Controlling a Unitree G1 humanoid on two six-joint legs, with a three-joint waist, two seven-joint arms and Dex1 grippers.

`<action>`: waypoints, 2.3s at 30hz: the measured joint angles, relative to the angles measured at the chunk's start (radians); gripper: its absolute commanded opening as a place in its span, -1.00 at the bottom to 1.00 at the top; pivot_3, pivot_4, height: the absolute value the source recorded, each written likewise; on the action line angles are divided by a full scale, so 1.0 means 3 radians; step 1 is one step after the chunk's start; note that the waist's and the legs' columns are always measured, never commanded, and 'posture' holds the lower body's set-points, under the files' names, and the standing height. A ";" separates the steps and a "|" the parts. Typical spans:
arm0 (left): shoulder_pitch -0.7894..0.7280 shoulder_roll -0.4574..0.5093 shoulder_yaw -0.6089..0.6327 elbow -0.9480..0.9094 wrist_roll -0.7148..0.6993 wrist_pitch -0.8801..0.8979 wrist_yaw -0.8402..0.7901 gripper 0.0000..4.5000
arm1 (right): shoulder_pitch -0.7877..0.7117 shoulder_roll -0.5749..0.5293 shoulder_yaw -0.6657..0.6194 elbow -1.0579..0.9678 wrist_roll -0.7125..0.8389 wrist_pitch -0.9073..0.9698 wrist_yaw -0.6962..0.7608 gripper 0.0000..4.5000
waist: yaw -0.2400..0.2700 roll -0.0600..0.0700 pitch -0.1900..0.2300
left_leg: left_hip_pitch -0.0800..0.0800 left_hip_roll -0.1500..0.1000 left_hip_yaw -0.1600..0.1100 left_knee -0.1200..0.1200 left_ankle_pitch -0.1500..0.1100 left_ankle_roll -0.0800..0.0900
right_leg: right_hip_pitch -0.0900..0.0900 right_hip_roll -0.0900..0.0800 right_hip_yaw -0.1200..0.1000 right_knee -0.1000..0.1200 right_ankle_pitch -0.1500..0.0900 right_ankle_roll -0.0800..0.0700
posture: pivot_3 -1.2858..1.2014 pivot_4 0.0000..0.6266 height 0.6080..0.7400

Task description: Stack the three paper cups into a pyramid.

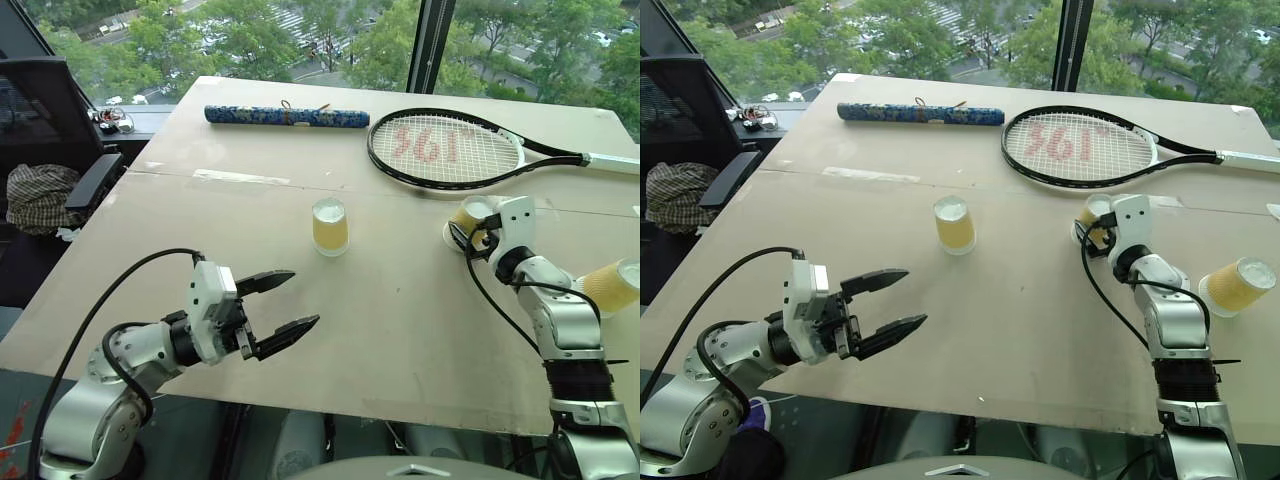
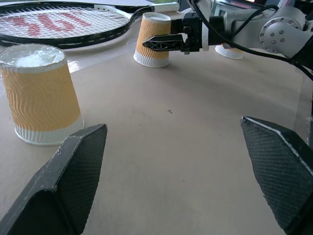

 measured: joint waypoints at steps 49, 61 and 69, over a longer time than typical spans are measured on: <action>-0.3130 -0.0801 -0.1116 0.3787 0.1345 -0.0856 -0.0444 0.89 | 0.2317 -0.0941 -0.0443 -0.2360 0.0986 -0.0558 0.1550 1.00 | 0.0081 -0.0016 0.0005 | -0.0006 -0.0013 -0.0012 0.0009 0.0000 0.0001 | 0.0006 0.0016 -0.0009 -0.0003 0.0007 0.0016 | 0.03 -0.52 1.00; -0.3151 -0.0975 -0.1170 0.3824 0.1242 -0.0954 -0.1189 0.21 | 0.2770 -0.0740 -0.0643 -0.2641 0.1038 -0.0569 0.1296 1.00 | 0.0090 -0.0017 0.0006 | -0.0013 -0.0005 -0.0016 0.0019 0.0000 0.0002 | 0.0005 0.0013 -0.0011 -0.0001 0.0007 0.0015 | 0.03 -0.52 1.00; -0.3127 -0.1187 -0.1268 0.3765 0.1377 -0.1053 -0.1109 0.21 | 0.2871 -0.0673 -0.0627 -0.2763 0.0957 -0.0568 0.1144 1.00 | 0.0093 -0.0016 0.0006 | -0.0018 -0.0009 -0.0019 0.0021 -0.0001 0.0004 | 0.0004 0.0015 -0.0013 -0.0001 0.0007 0.0016 | 0.03 -0.52 1.00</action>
